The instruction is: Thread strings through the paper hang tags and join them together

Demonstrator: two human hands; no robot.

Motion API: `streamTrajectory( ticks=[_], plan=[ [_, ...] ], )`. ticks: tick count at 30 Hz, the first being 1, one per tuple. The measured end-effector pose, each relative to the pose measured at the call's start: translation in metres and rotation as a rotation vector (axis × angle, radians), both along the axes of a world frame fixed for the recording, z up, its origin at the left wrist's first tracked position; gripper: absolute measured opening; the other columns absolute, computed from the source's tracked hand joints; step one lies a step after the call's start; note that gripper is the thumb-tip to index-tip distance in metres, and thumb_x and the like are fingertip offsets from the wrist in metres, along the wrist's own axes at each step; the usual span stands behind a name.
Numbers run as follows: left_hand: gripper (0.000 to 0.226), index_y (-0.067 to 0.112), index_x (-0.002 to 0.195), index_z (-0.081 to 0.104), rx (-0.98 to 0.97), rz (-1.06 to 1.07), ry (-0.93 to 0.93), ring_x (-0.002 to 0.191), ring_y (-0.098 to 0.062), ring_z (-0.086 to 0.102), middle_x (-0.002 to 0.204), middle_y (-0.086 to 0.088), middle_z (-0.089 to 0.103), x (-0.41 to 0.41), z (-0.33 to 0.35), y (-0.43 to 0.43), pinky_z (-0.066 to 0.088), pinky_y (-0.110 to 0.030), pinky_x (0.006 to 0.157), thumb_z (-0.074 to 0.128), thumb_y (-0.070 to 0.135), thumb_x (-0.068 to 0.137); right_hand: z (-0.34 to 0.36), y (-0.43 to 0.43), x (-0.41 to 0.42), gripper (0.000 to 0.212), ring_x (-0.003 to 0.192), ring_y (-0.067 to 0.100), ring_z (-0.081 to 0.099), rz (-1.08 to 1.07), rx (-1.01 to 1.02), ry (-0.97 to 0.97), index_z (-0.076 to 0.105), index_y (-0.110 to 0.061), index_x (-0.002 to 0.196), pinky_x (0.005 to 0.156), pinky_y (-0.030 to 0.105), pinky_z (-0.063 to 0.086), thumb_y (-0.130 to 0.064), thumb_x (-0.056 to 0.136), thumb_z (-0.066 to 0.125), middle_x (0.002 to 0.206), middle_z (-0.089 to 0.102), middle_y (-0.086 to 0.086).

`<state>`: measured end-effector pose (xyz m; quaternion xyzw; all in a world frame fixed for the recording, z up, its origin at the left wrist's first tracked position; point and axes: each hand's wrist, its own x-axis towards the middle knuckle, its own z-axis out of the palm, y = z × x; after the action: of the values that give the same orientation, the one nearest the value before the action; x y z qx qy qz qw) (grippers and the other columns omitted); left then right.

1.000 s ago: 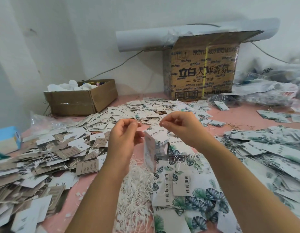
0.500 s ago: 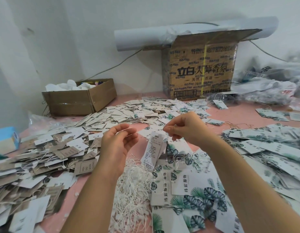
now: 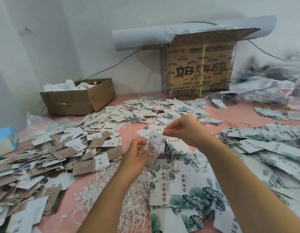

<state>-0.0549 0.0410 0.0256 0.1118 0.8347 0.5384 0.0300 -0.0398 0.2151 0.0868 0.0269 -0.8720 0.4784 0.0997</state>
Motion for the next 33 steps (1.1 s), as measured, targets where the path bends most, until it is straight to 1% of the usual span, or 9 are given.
streamTrajectory(
  ticks=[4, 6, 8, 12, 17, 22, 25, 29, 33],
  plan=[
    [0.017, 0.023, 0.111, 0.05, 0.073, -0.029, -0.091, 0.105, -0.012, 0.052, 0.118, 0.007, 0.054, -0.001, -0.005, -0.003, 0.041, -0.025, 0.081, 0.052, 0.02, 0.094, -0.011, -0.006, -0.001, 0.007, 0.056, 0.016, 0.042, 0.002, -0.054, -0.104, 0.072, -0.023, 0.07, 0.036, 0.013, 0.032, -0.026, 0.076, 0.074, 0.072, 0.068, 0.007],
    [0.016, 0.024, 0.109, 0.051, 0.093, -0.031, -0.09, 0.098, -0.007, 0.054, 0.113, 0.008, 0.056, -0.001, -0.006, -0.004, 0.041, -0.021, 0.071, 0.054, 0.019, 0.093, -0.017, -0.012, -0.005, 0.004, 0.052, 0.009, 0.047, -0.008, -0.037, -0.114, 0.074, -0.022, 0.075, 0.038, 0.012, 0.035, -0.027, 0.076, 0.074, 0.066, 0.068, -0.001],
    [0.015, 0.024, 0.104, 0.052, 0.123, -0.013, -0.087, 0.096, -0.008, 0.056, 0.11, 0.006, 0.058, -0.001, -0.005, -0.004, 0.042, -0.022, 0.069, 0.055, 0.016, 0.092, -0.021, -0.016, -0.009, 0.007, 0.042, -0.001, 0.046, -0.035, 0.01, -0.083, 0.075, -0.02, 0.08, 0.038, 0.01, 0.035, -0.026, 0.077, 0.074, 0.053, 0.062, -0.012],
    [0.015, 0.023, 0.098, 0.054, 0.192, 0.02, -0.09, 0.094, -0.013, 0.058, 0.105, 0.002, 0.061, 0.0, -0.001, -0.004, 0.045, -0.023, 0.07, 0.056, 0.01, 0.09, -0.024, -0.021, -0.013, 0.01, 0.049, 0.005, 0.05, -0.022, 0.09, -0.055, 0.076, -0.014, 0.087, 0.041, 0.013, 0.037, -0.021, 0.08, 0.072, 0.069, 0.069, -0.001],
    [0.014, 0.027, 0.094, 0.05, 0.226, 0.059, 0.024, 0.087, -0.007, 0.058, 0.099, 0.003, 0.062, 0.002, 0.004, -0.005, 0.044, -0.016, 0.057, 0.057, 0.015, 0.091, -0.02, -0.027, -0.01, 0.012, 0.034, -0.001, 0.042, 0.018, 0.154, -0.006, 0.075, -0.013, 0.09, 0.035, 0.009, 0.029, -0.021, 0.083, 0.069, 0.059, 0.061, -0.007],
    [0.017, 0.029, 0.085, 0.057, 0.197, 0.132, 0.237, 0.078, -0.008, 0.06, 0.087, 0.005, 0.064, 0.002, 0.01, -0.007, 0.047, -0.013, 0.054, 0.064, 0.013, 0.086, -0.006, -0.028, -0.002, 0.007, 0.034, -0.001, 0.04, 0.082, 0.158, 0.047, 0.075, -0.017, 0.085, 0.036, 0.009, 0.028, -0.02, 0.082, 0.07, 0.059, 0.063, -0.011],
    [0.016, 0.028, 0.079, 0.059, 0.187, 0.175, 0.327, 0.073, -0.006, 0.061, 0.08, 0.008, 0.065, 0.003, 0.015, -0.008, 0.049, -0.013, 0.058, 0.068, 0.016, 0.083, 0.002, -0.028, 0.002, 0.006, 0.045, 0.003, 0.044, 0.1, 0.156, 0.079, 0.076, -0.018, 0.083, 0.045, 0.018, 0.038, -0.019, 0.08, 0.072, 0.06, 0.065, -0.011],
    [0.011, 0.029, 0.077, 0.059, 0.14, 0.193, 0.437, 0.073, -0.012, 0.065, 0.076, 0.009, 0.066, 0.007, 0.019, -0.008, 0.055, -0.033, 0.064, 0.067, 0.024, 0.083, 0.012, -0.026, 0.008, 0.005, 0.066, 0.023, 0.059, 0.123, 0.138, 0.092, 0.075, -0.017, 0.083, 0.064, 0.04, 0.053, -0.017, 0.079, 0.072, 0.073, 0.072, -0.001],
    [0.01, 0.032, 0.084, 0.057, 0.049, 0.189, 0.546, 0.072, -0.008, 0.065, 0.076, 0.012, 0.065, 0.008, 0.021, -0.009, 0.053, -0.03, 0.059, 0.065, 0.027, 0.085, 0.016, -0.023, 0.011, 0.007, 0.064, 0.017, 0.056, 0.131, 0.123, 0.088, 0.076, -0.015, 0.083, 0.066, 0.04, 0.053, -0.016, 0.078, 0.073, 0.069, 0.07, -0.005]
  ],
)
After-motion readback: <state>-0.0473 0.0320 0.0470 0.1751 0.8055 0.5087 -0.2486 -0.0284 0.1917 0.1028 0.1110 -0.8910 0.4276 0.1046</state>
